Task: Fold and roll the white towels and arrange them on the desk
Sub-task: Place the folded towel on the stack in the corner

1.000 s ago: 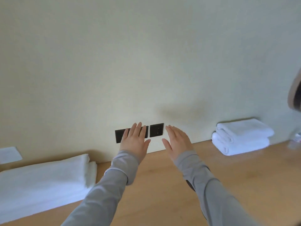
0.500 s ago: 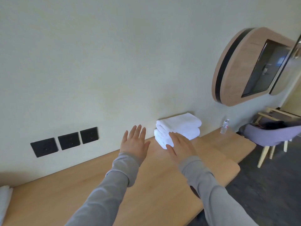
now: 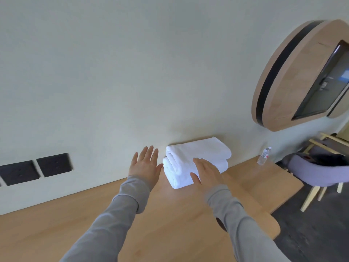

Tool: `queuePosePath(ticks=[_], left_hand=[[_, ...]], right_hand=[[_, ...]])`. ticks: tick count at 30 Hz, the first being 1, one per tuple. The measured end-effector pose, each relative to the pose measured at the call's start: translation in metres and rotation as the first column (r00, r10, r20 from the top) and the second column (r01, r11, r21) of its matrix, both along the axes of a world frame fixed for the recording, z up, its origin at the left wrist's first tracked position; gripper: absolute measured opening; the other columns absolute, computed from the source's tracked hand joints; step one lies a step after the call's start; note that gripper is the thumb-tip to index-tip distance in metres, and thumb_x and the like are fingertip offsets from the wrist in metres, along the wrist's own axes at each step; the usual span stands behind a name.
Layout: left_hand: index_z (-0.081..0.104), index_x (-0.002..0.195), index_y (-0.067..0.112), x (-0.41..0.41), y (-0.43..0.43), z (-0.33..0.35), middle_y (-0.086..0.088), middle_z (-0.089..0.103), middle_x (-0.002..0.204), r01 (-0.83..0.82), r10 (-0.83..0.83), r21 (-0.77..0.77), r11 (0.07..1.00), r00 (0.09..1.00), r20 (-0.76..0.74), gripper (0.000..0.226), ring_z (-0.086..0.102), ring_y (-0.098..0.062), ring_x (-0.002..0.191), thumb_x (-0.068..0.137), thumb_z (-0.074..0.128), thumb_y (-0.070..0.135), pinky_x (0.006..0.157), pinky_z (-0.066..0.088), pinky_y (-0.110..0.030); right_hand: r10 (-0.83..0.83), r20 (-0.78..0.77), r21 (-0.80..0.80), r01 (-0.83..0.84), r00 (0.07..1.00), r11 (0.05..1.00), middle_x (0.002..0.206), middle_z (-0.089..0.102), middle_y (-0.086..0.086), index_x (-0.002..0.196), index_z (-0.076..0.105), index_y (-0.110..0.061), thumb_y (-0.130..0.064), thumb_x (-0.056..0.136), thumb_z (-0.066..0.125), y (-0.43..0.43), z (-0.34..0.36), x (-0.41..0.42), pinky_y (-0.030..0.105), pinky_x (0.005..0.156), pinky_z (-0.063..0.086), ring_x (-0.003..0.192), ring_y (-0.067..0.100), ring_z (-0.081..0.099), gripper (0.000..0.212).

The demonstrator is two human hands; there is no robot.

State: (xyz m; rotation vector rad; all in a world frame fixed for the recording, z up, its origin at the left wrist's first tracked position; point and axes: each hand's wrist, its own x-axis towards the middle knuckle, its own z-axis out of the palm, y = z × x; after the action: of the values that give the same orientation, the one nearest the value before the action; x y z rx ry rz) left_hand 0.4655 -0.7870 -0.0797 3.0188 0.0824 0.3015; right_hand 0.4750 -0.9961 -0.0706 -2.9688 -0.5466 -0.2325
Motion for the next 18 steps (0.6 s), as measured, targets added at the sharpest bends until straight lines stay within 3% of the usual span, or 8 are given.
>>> queuePosePath(ticks=[8, 18], left_hand=[[0.003, 0.151, 0.021, 0.067, -0.036, -0.023, 0.005, -0.002, 0.159, -0.036, 0.036, -0.003, 0.999, 0.999, -0.031, 0.057, -0.004, -0.013, 0.146, 0.100, 0.018, 0.043, 0.119, 0.001, -0.036], [0.005, 0.151, 0.021, 0.134, -0.106, -0.071, 0.004, 0.004, 0.159, -0.206, 0.204, -0.003, 0.979, 0.972, -0.112, 0.057, 0.000, -0.013, 0.146, 0.100, 0.020, 0.044, 0.119, 0.001, -0.035]], right_hand=[[-0.005, -0.070, -0.027, 0.003, 0.998, 1.000, 0.154, 0.021, -0.001, 0.148, 0.015, -0.016, -0.033, 0.100, 0.029, -0.056, -0.009, 0.091, 0.027, 0.115, 0.012, 0.143, 0.013, 0.015, 0.053], [0.088, -0.208, -0.002, -0.091, 0.974, 0.996, 0.152, 0.027, 0.001, 0.147, 0.020, -0.015, -0.032, 0.100, 0.032, -0.127, -0.064, 0.212, 0.025, 0.111, 0.017, 0.140, 0.015, 0.022, 0.051]])
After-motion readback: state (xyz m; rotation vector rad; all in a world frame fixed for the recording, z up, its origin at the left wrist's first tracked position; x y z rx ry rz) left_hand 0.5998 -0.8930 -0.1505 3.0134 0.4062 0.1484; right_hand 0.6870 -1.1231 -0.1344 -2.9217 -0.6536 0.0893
